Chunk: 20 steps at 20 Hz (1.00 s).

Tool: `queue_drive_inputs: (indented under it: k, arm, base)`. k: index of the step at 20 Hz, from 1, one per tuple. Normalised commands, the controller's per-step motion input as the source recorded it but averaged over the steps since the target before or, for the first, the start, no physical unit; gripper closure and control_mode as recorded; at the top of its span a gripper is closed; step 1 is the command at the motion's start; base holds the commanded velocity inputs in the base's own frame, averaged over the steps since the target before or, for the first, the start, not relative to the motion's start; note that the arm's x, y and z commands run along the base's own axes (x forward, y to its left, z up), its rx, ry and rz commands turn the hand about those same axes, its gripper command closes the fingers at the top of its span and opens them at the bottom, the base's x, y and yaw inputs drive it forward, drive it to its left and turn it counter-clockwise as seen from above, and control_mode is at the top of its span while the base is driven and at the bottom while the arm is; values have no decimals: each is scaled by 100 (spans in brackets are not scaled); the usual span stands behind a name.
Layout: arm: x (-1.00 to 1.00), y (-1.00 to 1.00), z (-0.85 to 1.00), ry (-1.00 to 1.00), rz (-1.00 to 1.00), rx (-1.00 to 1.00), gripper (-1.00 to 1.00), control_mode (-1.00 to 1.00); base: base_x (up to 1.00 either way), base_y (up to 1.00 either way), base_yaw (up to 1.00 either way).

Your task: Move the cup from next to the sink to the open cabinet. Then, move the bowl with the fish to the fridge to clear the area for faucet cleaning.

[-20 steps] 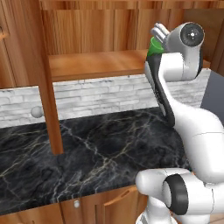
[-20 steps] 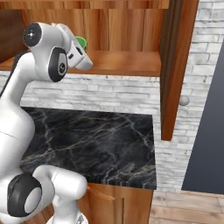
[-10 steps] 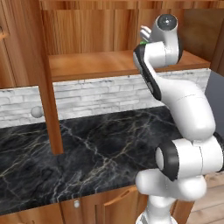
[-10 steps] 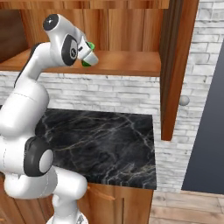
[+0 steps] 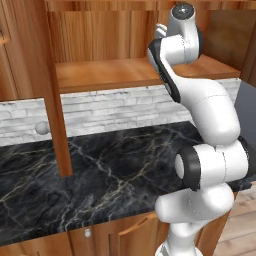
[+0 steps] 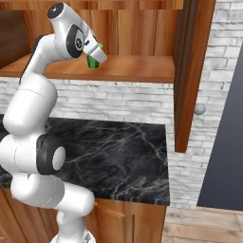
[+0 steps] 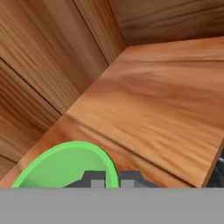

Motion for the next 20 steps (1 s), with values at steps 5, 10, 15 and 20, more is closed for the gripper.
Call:
queue_drive_inputs:
  k: [5, 10, 15, 20]
  arm:
    - [47, 0, -53, -8, 0, -12, 100, -100]
    - [50, 1, -28, -2, 0, -3, -100, -100]
    - [0, 0, 0, 0, 0, 0, -100, -100]
    - [-27, 0, 0, -9, 0, 0, -100, -100]
  base:
    - [0, 0, 0]
    - [0, 0, 0]
    - [0, 0, 0]
    - [0, 0, 0]
